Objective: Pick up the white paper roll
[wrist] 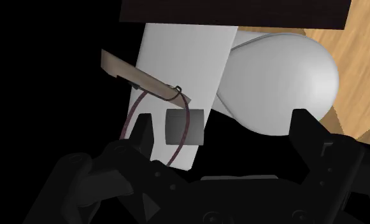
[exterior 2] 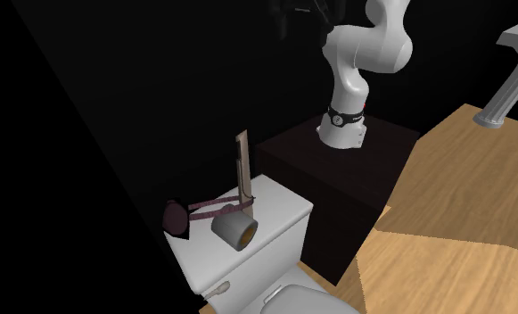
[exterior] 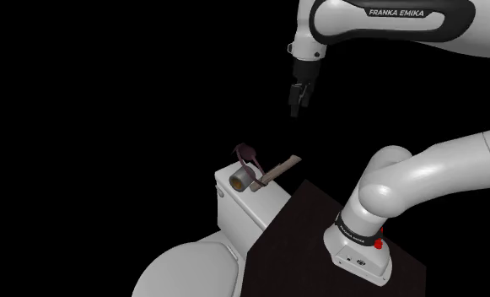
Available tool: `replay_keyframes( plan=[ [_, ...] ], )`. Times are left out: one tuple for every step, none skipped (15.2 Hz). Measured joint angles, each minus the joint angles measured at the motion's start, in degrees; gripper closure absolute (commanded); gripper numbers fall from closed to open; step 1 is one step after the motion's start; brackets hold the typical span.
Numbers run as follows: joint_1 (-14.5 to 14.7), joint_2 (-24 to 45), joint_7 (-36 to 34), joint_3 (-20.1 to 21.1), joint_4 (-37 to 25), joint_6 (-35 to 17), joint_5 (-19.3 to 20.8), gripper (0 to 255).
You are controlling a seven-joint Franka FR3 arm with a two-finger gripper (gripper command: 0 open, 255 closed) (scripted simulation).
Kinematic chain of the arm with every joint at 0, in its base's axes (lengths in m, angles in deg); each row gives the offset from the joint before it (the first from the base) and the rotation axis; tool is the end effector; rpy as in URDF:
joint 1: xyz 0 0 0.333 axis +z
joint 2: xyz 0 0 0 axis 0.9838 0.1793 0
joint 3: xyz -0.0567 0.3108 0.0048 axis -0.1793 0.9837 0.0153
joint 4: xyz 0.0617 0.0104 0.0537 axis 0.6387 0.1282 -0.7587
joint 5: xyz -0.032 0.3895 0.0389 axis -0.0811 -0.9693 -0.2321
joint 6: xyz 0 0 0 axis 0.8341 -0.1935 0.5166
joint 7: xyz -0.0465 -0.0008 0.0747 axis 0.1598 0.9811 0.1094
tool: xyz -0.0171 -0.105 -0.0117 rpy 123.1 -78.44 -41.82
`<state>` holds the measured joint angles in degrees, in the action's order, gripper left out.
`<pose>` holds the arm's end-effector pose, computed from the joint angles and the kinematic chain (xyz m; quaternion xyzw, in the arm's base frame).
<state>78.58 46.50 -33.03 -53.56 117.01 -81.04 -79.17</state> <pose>0.3128 -0.0423 0.5630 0.9985 0.0354 -0.0408 0.0073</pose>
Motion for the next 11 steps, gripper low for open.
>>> replay_keyframes(
  plan=[
    [0.00,0.00,0.00,0.00,0.00,0.00,0.00,0],
    [0.23,0.78,0.22,0.40,-0.08,-0.42,0.50,0],
    [0.61,2.47,0.42,1.04,-0.06,-1.68,1.23,0],
    [1.01,4.38,0.73,1.76,-0.35,-2.80,2.15,0],
    [1.50,5.77,0.68,2.80,0.13,-4.04,3.04,0],
    [1.71,7.74,1.24,3.30,0.13,-5.44,4.35,0],
    [2.06,9.72,1.32,4.15,0.24,-6.88,5.54,0],
    [2.39,11.67,1.38,5.00,0.35,-8.27,6.79,0],
    [2.67,13.87,1.41,5.85,-0.02,-9.44,8.11,0],
    [2.85,16.47,1.48,6.61,-0.69,-10.69,9.57,0],
    [3.04,18.52,1.42,7.36,-0.76,-11.91,11.07,0]
  ],
)
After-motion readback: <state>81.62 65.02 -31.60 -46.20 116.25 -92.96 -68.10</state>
